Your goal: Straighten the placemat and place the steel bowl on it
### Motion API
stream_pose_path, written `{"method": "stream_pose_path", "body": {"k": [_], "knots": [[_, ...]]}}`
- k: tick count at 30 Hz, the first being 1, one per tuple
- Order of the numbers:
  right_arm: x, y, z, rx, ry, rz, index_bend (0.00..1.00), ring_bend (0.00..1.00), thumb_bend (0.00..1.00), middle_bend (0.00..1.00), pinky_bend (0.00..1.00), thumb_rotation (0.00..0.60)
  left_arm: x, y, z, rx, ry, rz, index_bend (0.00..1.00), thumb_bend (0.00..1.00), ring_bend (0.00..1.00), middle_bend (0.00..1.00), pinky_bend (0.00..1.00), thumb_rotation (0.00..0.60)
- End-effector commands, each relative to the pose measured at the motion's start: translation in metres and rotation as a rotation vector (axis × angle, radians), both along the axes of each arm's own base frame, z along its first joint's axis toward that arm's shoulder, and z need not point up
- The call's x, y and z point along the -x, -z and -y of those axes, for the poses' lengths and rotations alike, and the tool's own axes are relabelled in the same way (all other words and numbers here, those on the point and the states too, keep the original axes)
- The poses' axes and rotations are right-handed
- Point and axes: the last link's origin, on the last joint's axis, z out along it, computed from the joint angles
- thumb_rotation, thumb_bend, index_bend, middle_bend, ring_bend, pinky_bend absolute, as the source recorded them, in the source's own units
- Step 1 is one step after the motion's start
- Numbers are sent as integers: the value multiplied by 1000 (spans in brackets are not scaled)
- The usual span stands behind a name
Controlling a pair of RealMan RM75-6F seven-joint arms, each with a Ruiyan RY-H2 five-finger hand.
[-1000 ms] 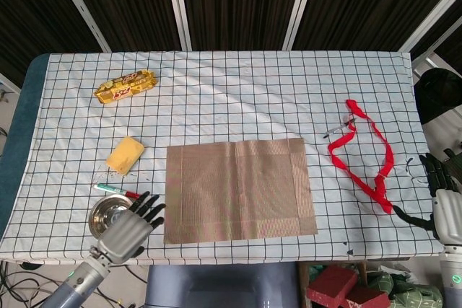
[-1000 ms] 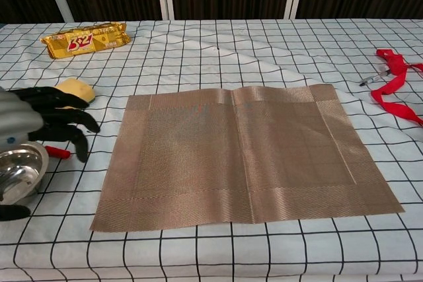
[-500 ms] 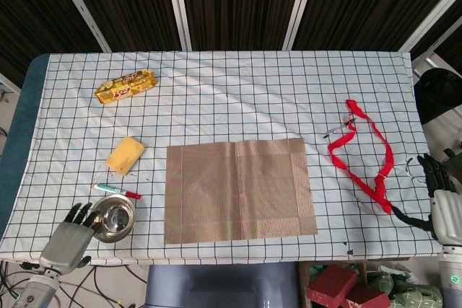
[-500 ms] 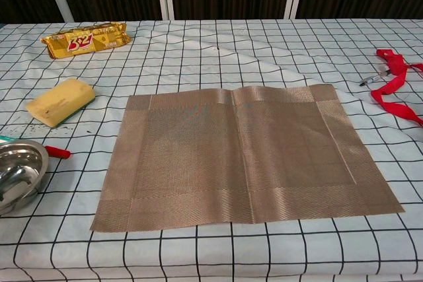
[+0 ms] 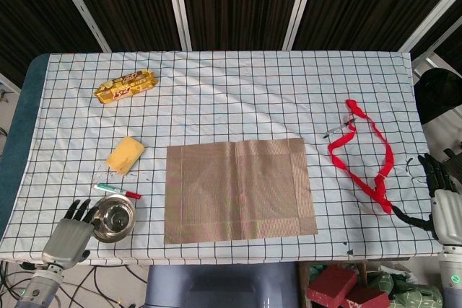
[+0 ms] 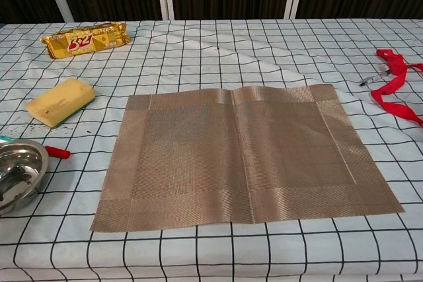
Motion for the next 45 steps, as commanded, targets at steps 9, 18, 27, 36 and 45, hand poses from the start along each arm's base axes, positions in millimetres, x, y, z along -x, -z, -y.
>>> {"method": "stream_pose_path", "body": {"k": [9,18,27,36,45], "knots": [[0,-1,0,2,5,8,0,0,99,0,157,600,-7,34,-15,35,31,10,508,228,46,213,87,600],[0,-1,1,1,7,17,0,0,99,0,157,600,-6,45,-23,24,45,-3,605,295,59,249,96,600],[0,-1,0,1,7,20,0,0,99,0,157,600,-7,48,-26,12,62,11,687,464,81,286,115,600],[0,-1,1,-1,7,22,0,0,99,0,157,600,-20,40,-29,-17,100,53,692,468,82,291,115,600],[0,-1,1,-2,7,25,0,0,99,0,157,600,-66,35,-59,-46,220,112,692,468,82,290,115,600]]}}
